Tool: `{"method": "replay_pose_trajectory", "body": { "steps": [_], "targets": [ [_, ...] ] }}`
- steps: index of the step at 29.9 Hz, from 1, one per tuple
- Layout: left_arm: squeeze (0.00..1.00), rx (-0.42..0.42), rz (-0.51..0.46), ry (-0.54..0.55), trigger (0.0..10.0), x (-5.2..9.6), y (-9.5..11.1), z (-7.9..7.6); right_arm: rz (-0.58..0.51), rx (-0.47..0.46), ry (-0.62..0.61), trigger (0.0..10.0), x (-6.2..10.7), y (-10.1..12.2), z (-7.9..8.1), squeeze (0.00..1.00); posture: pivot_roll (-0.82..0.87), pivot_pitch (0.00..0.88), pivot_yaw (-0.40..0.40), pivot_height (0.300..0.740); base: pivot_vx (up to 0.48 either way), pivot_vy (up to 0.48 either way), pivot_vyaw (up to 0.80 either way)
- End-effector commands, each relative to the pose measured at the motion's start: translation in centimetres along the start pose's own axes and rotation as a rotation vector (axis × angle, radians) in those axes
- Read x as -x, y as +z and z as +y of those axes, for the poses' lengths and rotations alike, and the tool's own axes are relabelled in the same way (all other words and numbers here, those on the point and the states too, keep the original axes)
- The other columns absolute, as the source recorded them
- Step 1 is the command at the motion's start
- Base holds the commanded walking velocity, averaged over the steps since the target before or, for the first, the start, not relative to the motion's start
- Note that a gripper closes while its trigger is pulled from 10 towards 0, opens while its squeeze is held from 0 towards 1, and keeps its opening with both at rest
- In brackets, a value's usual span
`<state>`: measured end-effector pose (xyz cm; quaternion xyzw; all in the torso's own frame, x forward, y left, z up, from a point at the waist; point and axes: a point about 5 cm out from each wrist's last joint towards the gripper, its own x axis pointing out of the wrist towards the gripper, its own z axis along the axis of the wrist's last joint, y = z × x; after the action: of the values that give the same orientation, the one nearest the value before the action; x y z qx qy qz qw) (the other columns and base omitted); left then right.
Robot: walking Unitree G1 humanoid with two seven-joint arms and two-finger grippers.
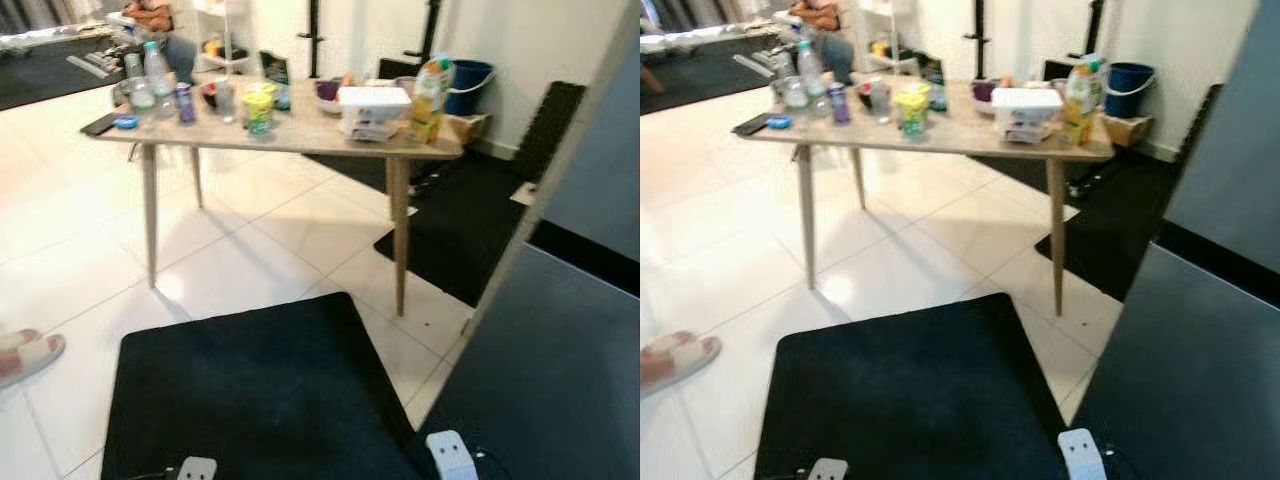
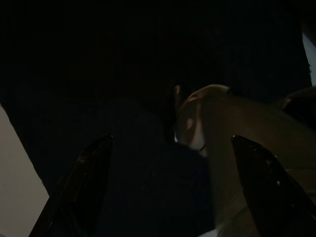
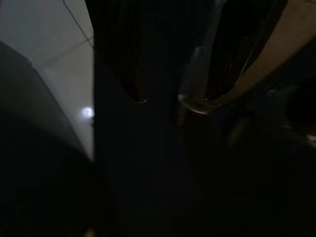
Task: Restocking fridge
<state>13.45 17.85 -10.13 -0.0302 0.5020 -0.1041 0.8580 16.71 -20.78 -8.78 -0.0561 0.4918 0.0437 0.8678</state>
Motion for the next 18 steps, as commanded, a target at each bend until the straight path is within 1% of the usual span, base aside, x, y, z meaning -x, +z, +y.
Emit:
{"method": "replay_pose_trajectory", "body": {
  "steps": [1,4,9,18],
  "targets": [
    [0.0,-0.001,0.01,0.008,10.0,0.09,-0.07,0.32,0.02,-0.002,-0.002,10.0,0.14,-0.66,-0.19,0.0,0.01,0.047,0.004,0.74,0.0,0.0,0.74],
    [0.0,0.017,0.002,0.014,10.0,0.04,0.07,0.28,0.028,0.008,0.002,10.0,0.16,-0.83,-0.19,0.0,0.01,0.047,0.001,0.74,0.0,0.0,0.74],
    [0.0,0.011,0.036,0.007,10.0,-0.01,-0.7,-0.27,0.039,0.012,-0.007,10.0,0.37,-1.3,-0.81,0.0,0.0,0.043,-0.001,0.74,0.0,0.0,0.74],
    [0.0,0.012,0.028,-0.003,10.0,-0.07,-0.7,-0.56,0.043,0.003,-0.001,10.0,0.37,-1.55,-0.55,0.0,-0.01,0.052,0.001,0.74,0.0,0.0,0.74]
  ]
}}
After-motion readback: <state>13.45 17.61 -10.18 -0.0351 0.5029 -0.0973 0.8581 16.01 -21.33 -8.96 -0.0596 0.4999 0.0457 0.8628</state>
